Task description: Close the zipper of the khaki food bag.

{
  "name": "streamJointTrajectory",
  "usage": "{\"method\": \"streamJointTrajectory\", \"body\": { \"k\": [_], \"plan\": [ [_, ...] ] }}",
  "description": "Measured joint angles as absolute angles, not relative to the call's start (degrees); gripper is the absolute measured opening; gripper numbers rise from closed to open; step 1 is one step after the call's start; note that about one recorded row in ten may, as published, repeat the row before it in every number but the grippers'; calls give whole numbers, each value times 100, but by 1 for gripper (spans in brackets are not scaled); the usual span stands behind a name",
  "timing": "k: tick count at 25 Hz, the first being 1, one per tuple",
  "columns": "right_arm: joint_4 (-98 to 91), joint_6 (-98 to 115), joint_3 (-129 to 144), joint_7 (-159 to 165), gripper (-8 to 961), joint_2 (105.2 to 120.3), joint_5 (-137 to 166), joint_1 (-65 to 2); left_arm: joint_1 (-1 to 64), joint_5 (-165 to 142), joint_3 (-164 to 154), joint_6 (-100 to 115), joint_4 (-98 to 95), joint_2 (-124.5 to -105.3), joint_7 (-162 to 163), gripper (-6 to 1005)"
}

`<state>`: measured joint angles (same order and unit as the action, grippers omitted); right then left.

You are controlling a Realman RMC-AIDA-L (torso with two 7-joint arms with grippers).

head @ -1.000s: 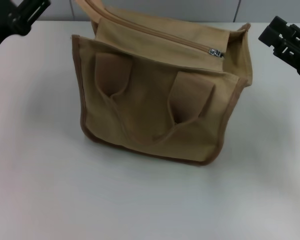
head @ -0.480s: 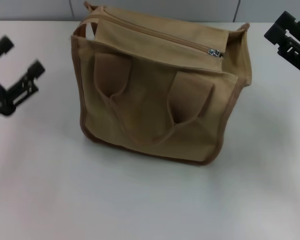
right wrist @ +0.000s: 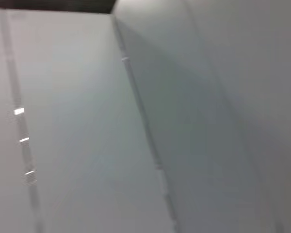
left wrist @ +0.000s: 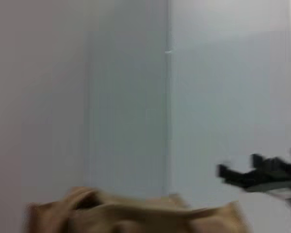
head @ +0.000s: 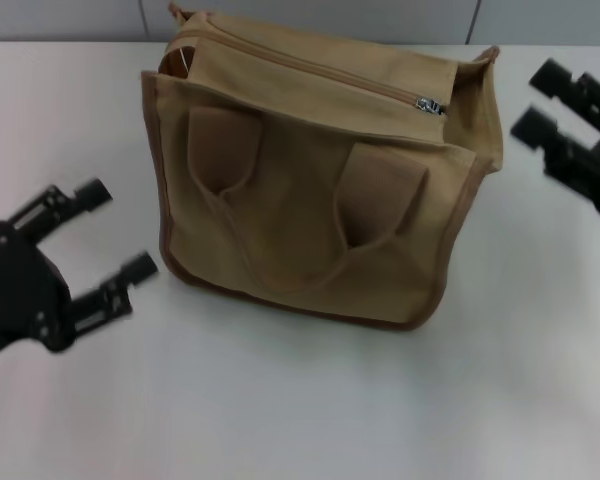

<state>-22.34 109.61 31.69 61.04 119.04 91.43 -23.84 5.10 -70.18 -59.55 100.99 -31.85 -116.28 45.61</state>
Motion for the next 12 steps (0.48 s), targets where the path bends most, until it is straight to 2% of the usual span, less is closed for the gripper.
{"method": "streamJointTrajectory", "body": {
  "k": [9,12],
  "plan": [
    [-2701,11347,3883,5965,760,11874,10402,-2396,838,-8399,-5934,10963,-3232,-11367,5120,810],
    [-2838,11346,4394,5885,760,11907,10898,-2508,932,-8860,-5830,10867,-3213,-11353,5114,810]
  ]
}}
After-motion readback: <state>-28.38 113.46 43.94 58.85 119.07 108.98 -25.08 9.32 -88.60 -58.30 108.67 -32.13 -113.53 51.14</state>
